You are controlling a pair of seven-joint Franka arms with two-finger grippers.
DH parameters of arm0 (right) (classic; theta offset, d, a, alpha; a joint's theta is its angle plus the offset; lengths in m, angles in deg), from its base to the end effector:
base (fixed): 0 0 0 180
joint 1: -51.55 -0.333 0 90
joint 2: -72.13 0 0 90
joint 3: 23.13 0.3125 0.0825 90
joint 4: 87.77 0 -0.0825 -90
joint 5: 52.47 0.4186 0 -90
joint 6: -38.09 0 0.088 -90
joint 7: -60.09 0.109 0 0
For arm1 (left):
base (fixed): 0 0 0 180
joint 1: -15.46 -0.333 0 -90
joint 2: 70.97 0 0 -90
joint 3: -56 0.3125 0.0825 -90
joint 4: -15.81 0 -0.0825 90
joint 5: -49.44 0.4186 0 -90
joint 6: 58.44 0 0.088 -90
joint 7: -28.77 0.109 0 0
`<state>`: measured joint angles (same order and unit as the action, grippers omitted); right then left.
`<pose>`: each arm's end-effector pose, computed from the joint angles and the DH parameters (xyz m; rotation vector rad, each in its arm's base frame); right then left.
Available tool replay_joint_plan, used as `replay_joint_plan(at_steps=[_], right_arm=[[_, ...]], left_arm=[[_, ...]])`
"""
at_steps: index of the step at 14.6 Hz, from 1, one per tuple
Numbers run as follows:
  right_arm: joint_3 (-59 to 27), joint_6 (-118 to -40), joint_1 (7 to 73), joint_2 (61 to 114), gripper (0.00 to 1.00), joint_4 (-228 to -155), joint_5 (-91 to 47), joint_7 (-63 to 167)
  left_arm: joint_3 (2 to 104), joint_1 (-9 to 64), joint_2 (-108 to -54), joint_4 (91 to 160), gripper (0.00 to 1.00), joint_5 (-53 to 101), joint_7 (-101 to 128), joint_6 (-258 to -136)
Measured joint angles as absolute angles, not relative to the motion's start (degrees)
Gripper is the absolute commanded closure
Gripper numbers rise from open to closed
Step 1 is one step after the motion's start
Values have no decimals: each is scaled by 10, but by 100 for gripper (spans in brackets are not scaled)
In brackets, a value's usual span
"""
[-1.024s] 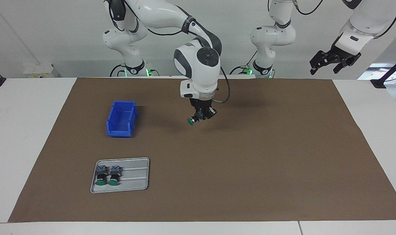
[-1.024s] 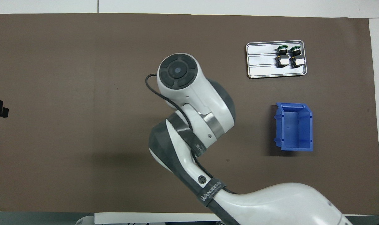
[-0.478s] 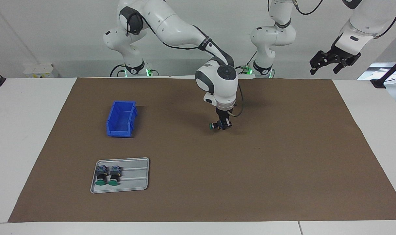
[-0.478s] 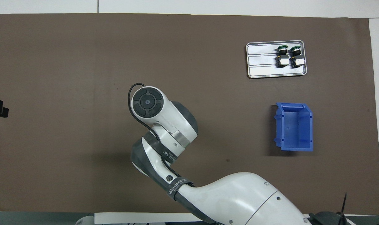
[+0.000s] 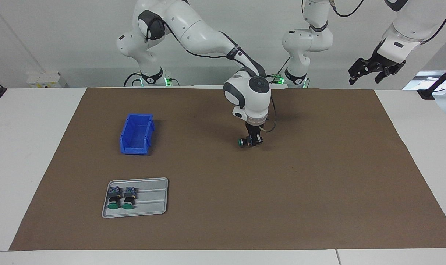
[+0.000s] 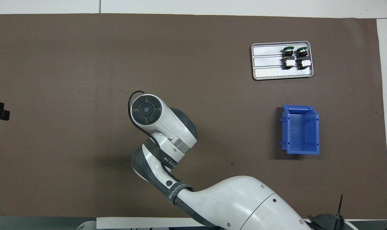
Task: Place and press button with both arms
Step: 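Carry the button to the table center and set it down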
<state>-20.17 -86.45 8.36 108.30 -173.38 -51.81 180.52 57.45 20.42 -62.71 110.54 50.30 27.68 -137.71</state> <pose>0.5189 0.5324 0.2821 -2.4457 1.8852 0.0523 0.5223 -0.0292 0.6430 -3.1185 0.0637 0.1954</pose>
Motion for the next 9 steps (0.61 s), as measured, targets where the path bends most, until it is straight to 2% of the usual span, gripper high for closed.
replay_joint_plan(at_steps=[2,3,4,7,9], right_arm=[[-202,-869,84,1086,36,-1737,-518,1805],[-202,-869,84,1087,9,-1738,-518,1805],[-202,-869,84,1087,1,-1738,-519,1805],[-202,-852,83,1084,1,-1729,-537,1805],[-204,-809,86,1072,1,-1704,-542,1805]], left_arm=[[574,204,-625,1108,0,503,277,-1377],[574,204,-624,1109,0,503,277,-1377],[574,204,-623,1110,0,503,277,-1377],[574,204,-621,1114,0,503,277,-1377],[574,204,-620,1115,0,503,269,-1378]])
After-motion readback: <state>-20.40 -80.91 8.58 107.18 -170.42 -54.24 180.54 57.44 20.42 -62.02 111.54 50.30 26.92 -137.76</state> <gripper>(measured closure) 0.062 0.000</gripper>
